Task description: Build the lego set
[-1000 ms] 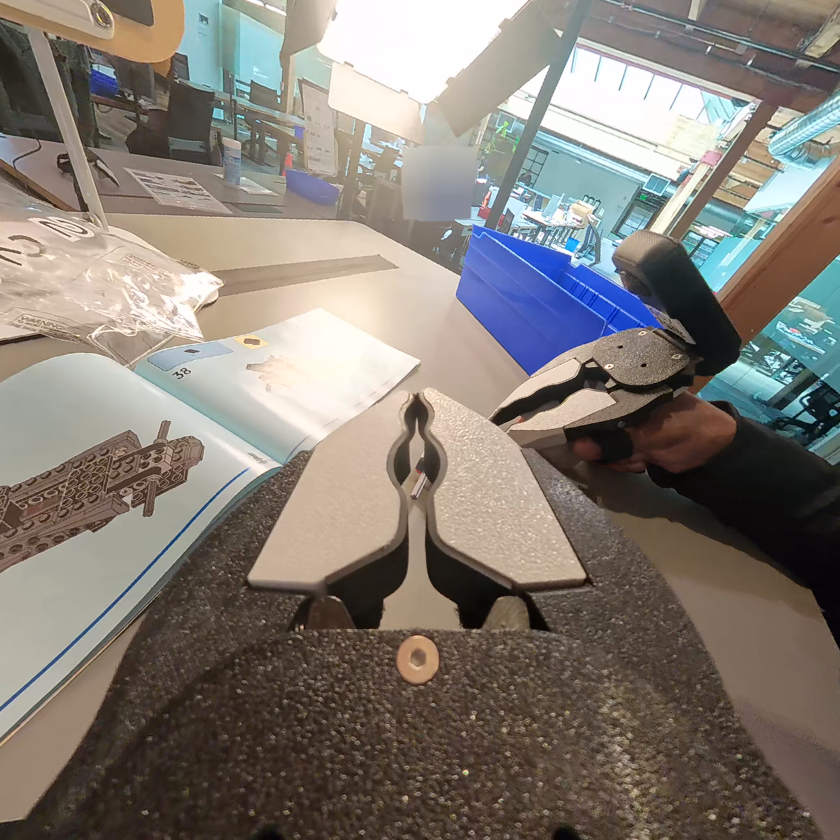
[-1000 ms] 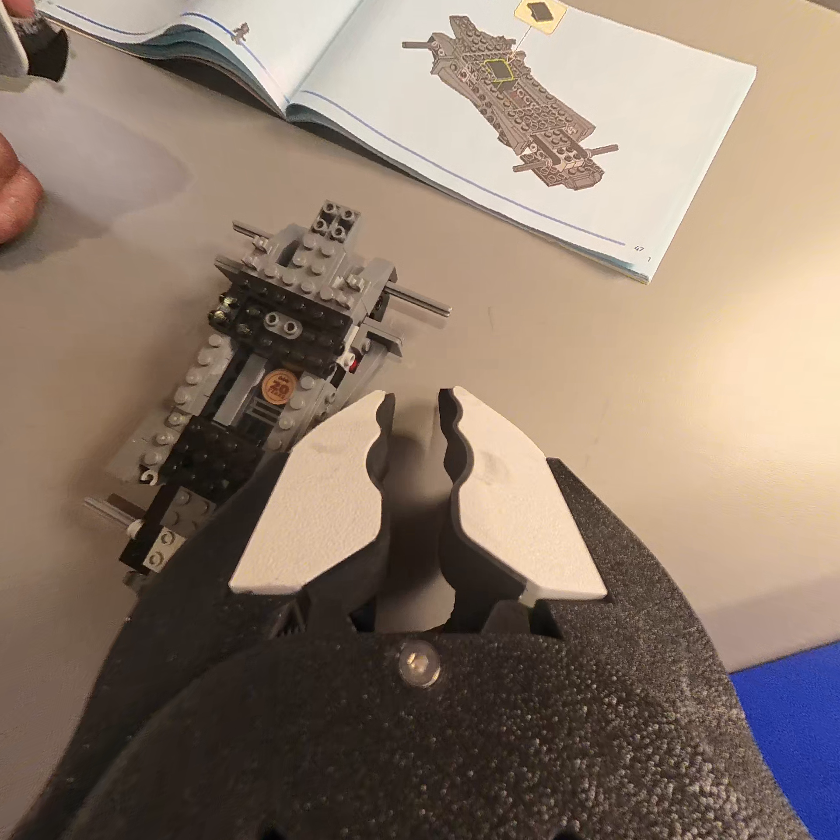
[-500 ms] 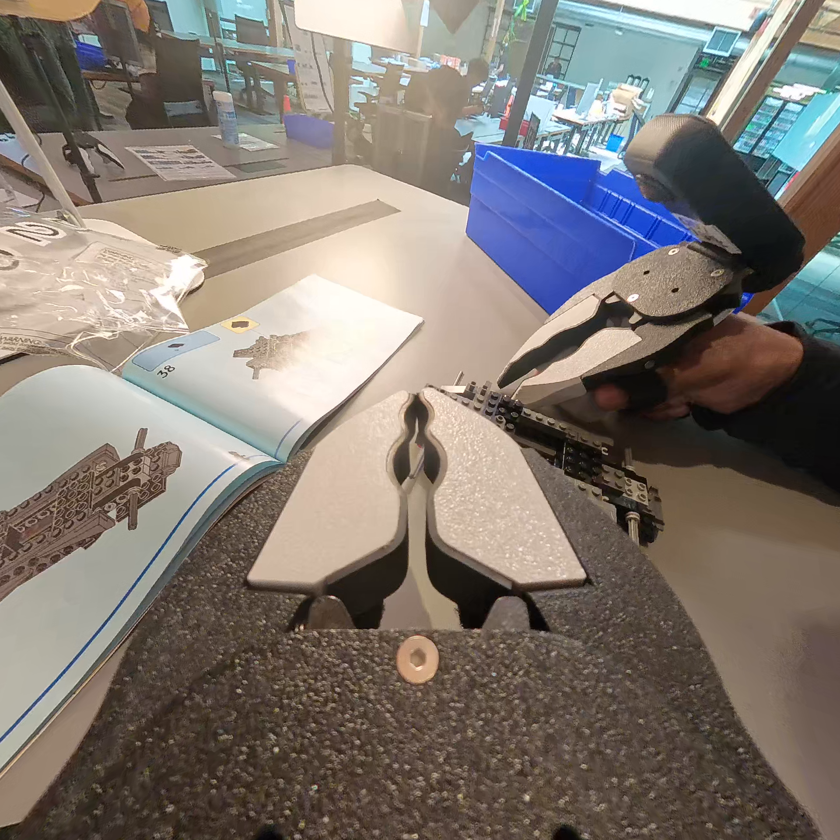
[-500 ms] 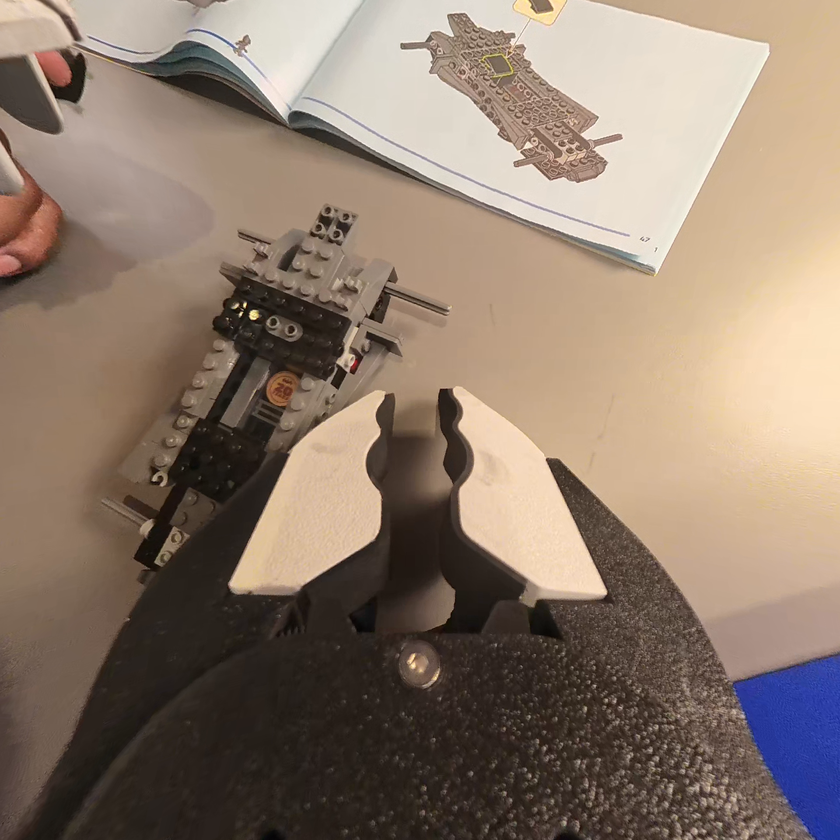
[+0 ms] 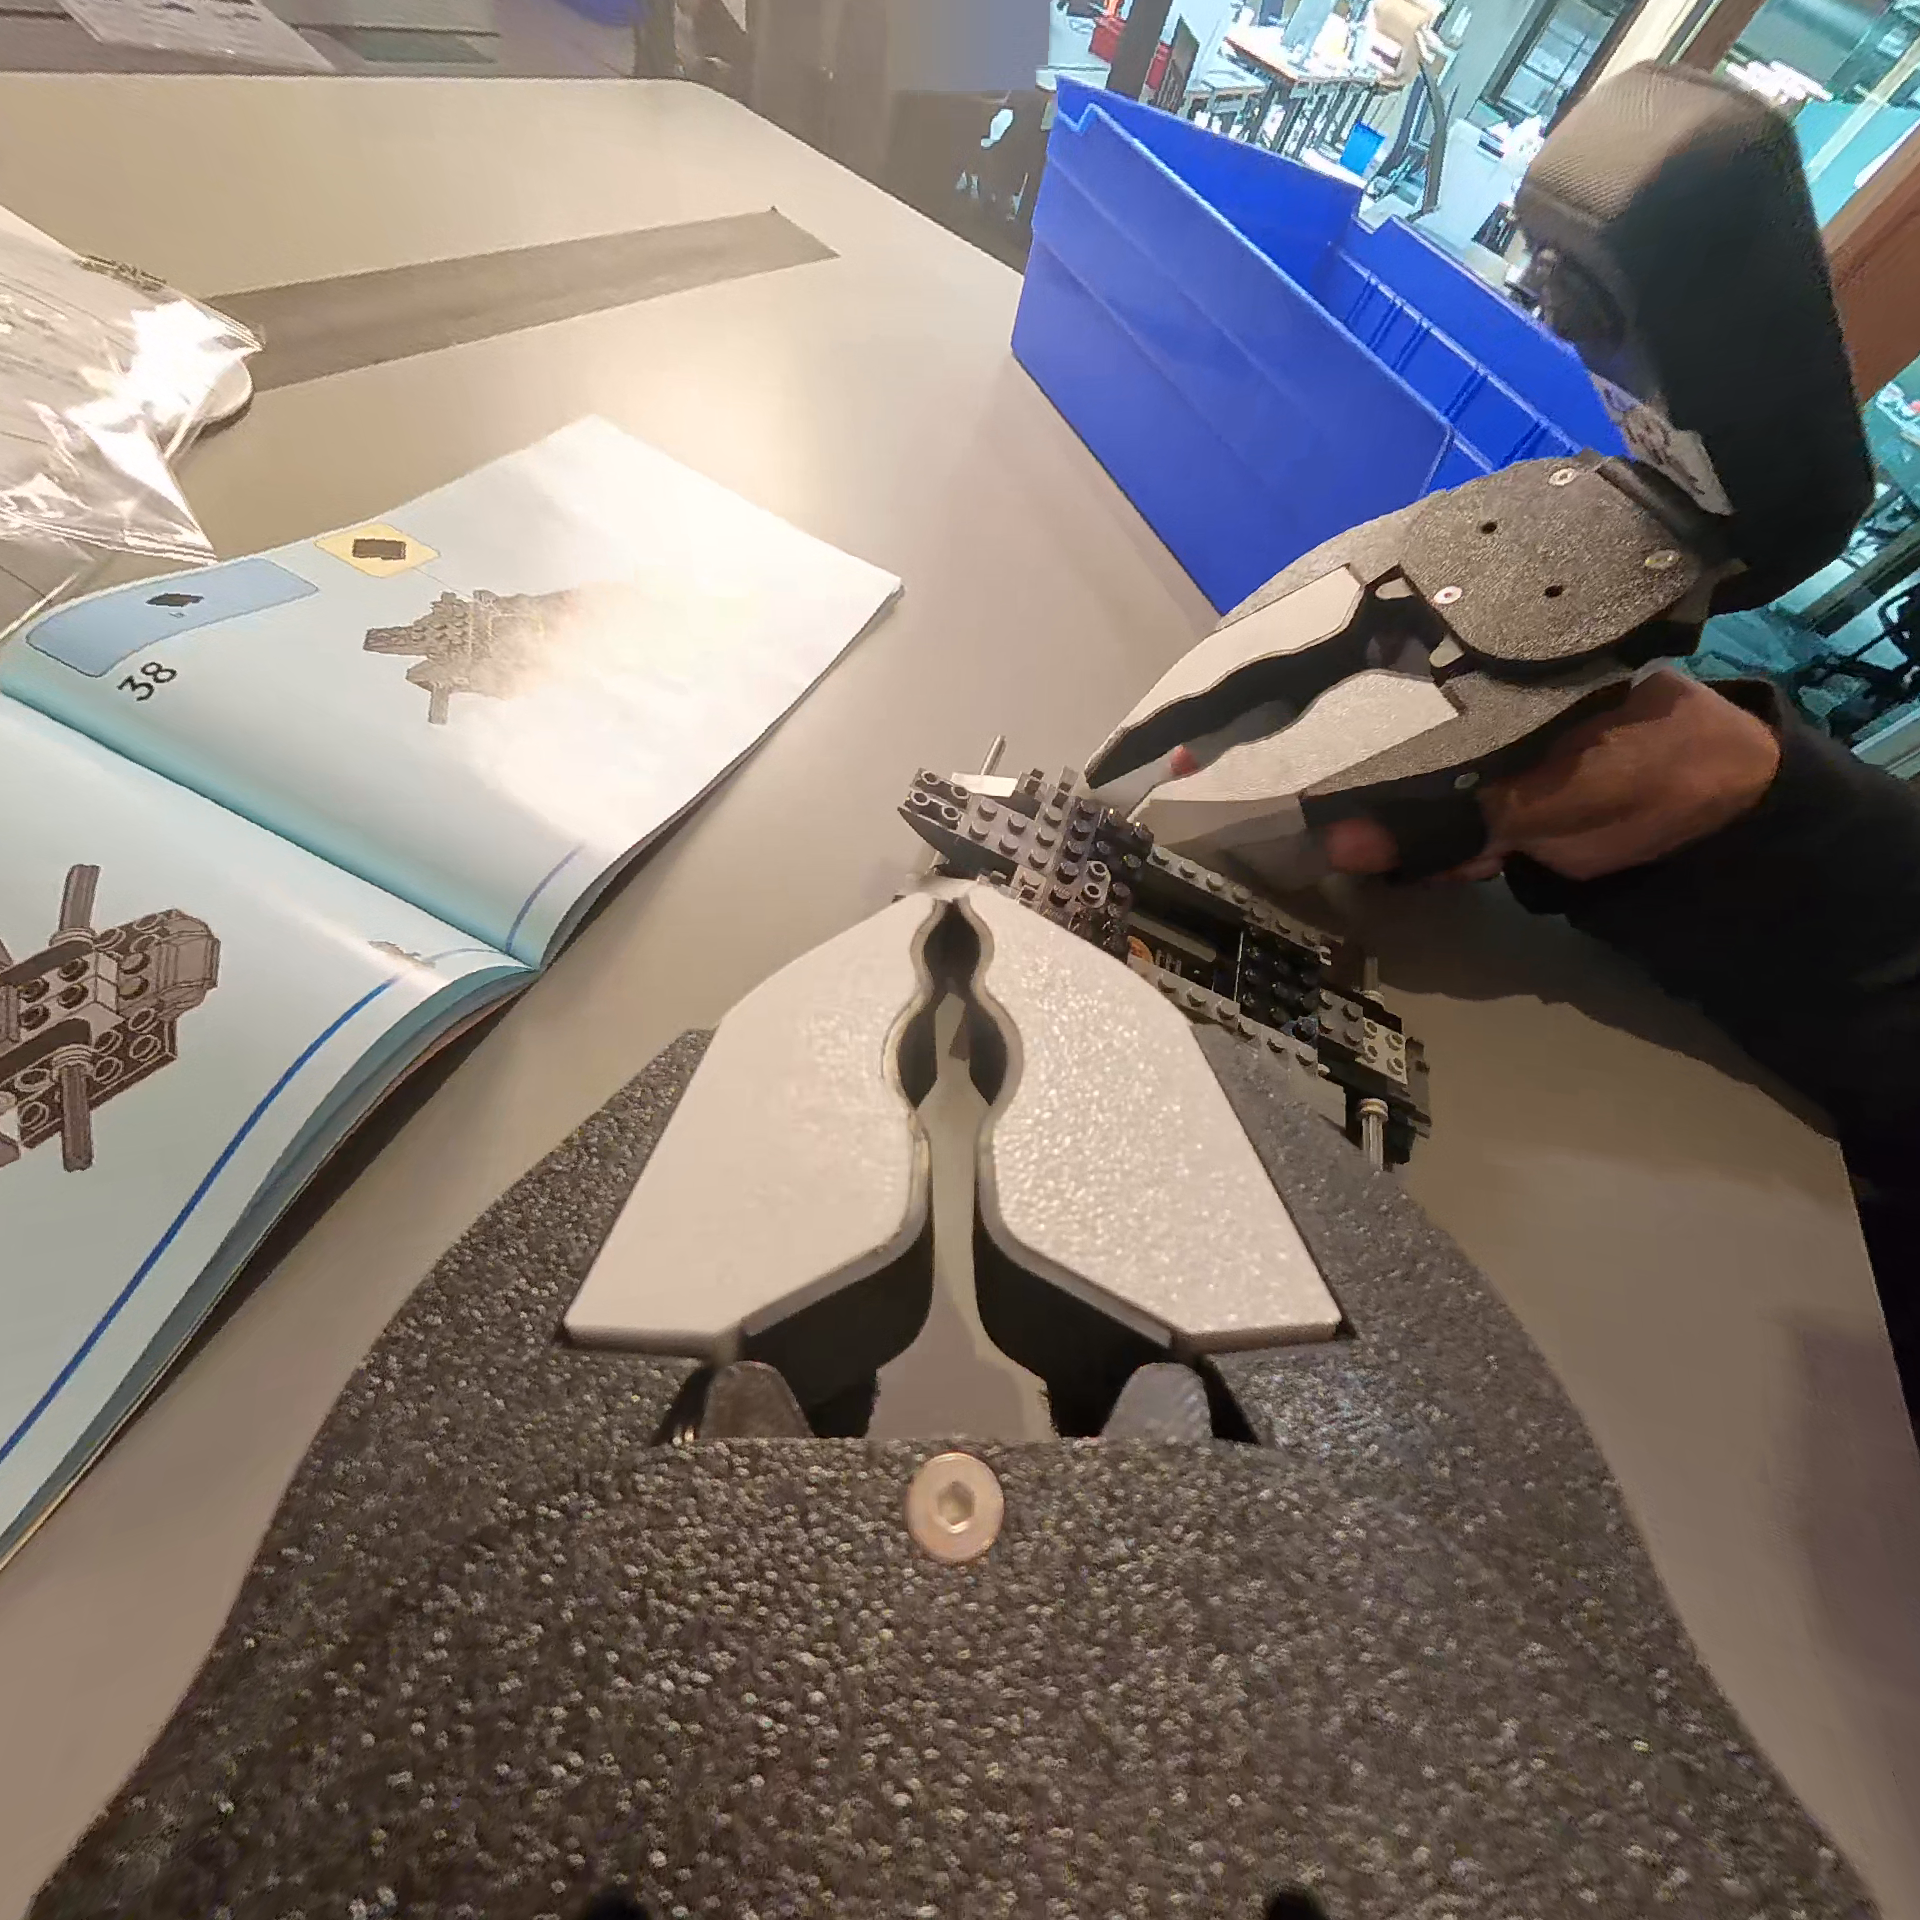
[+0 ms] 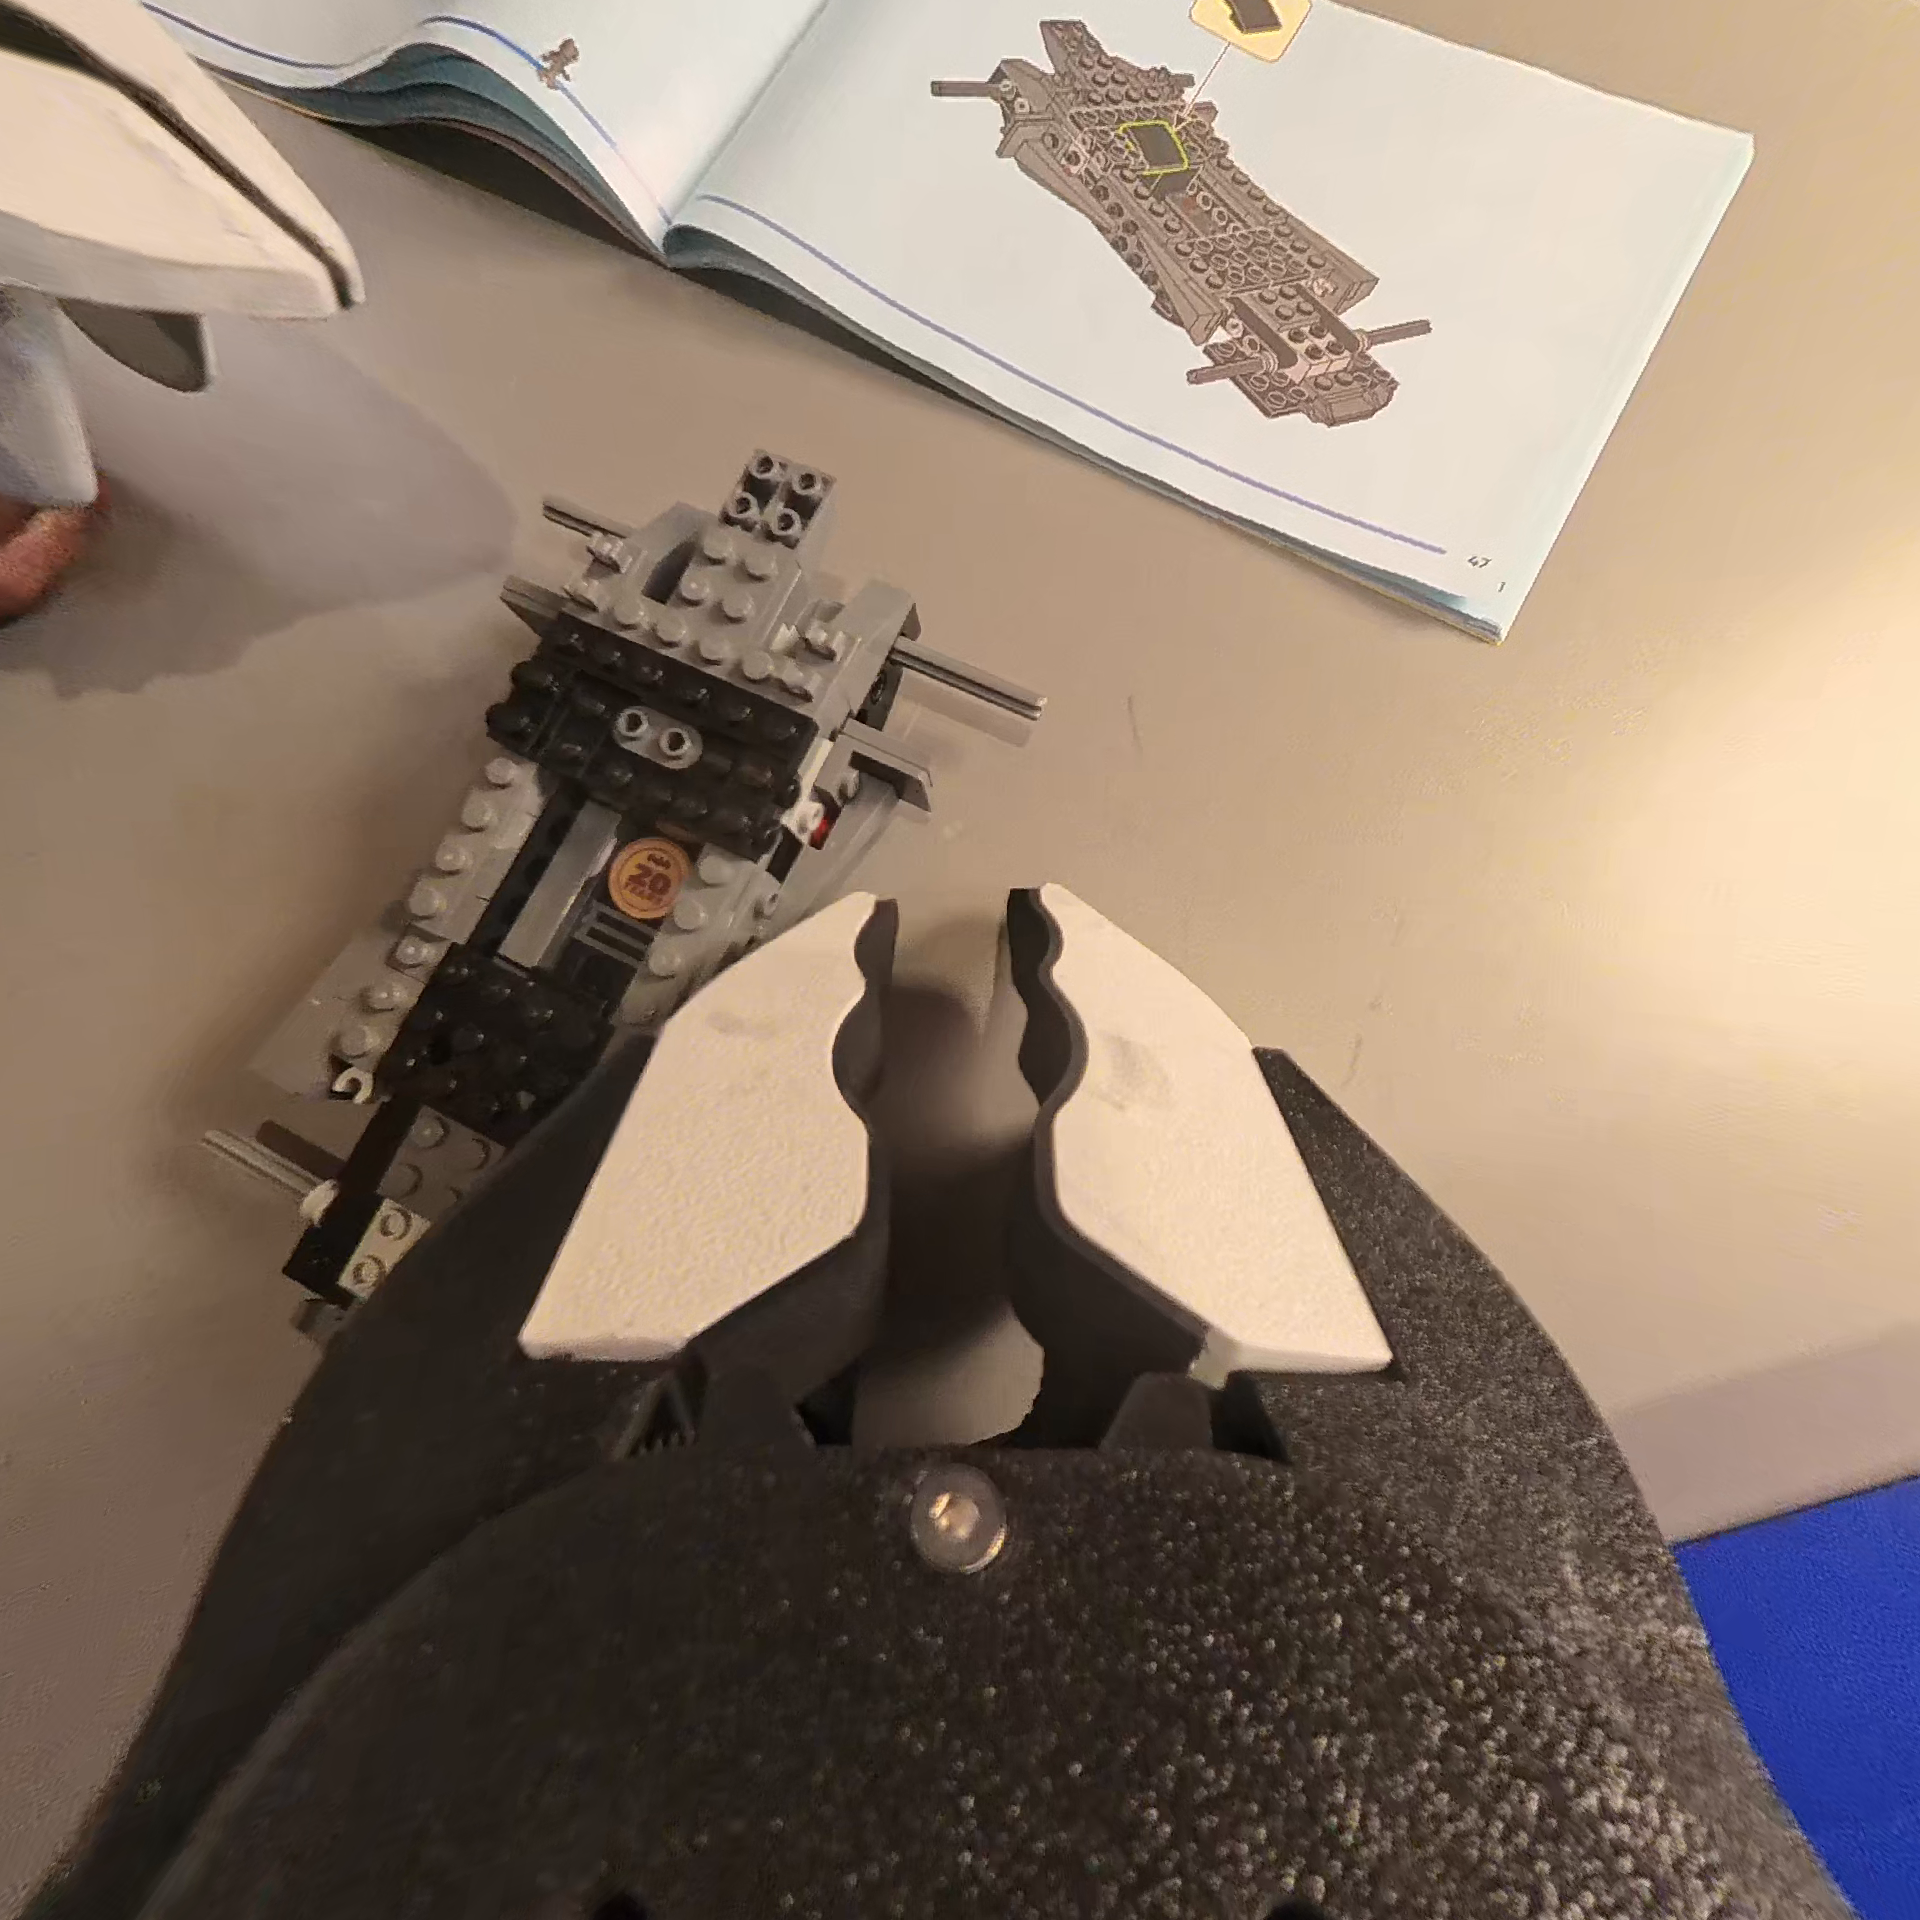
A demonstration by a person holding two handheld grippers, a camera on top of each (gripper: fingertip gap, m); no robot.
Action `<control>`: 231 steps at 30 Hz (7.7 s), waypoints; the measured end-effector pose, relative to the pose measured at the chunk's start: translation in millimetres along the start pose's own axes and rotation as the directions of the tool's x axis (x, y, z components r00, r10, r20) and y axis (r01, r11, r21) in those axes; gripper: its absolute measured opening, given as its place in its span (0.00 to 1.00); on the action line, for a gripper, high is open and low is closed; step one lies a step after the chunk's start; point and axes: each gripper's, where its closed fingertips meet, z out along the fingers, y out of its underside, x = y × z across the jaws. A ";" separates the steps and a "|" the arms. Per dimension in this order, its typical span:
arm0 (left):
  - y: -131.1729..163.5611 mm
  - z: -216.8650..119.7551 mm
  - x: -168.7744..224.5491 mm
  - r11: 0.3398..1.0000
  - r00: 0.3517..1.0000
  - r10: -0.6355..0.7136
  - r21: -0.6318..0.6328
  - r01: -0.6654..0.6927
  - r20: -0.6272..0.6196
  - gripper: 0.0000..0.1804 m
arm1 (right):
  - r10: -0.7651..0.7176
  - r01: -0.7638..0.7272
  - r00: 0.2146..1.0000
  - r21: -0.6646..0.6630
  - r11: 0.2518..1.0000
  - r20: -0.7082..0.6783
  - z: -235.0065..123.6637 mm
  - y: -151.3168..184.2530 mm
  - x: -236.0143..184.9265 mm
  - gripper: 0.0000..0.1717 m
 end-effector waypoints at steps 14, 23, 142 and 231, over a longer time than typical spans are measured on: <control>2.9 3.1 2.0 0.999 1.000 0.014 -0.029 -0.014 -0.003 0.00 | -0.250 0.240 0.959 -0.088 0.967 -0.132 -181.3 11.6 134.6 0.17; 1.0 -1.3 2.0 1.000 1.000 -0.019 0.000 0.019 -0.017 0.00 | -0.724 0.713 0.652 -0.506 0.485 0.225 -139.1 86.3 255.6 0.14; -25.6 -18.3 19.7 0.951 0.952 -0.168 0.213 0.225 -0.257 0.07 | -0.308 0.282 0.924 0.138 0.949 0.229 -11.3 -76.5 -56.6 0.10; -39.0 -10.6 29.6 0.938 0.999 0.013 0.348 0.000 -0.037 0.01 | 0.414 -0.652 0.564 0.077 0.754 0.715 -24.0 -109.4 -79.8 0.09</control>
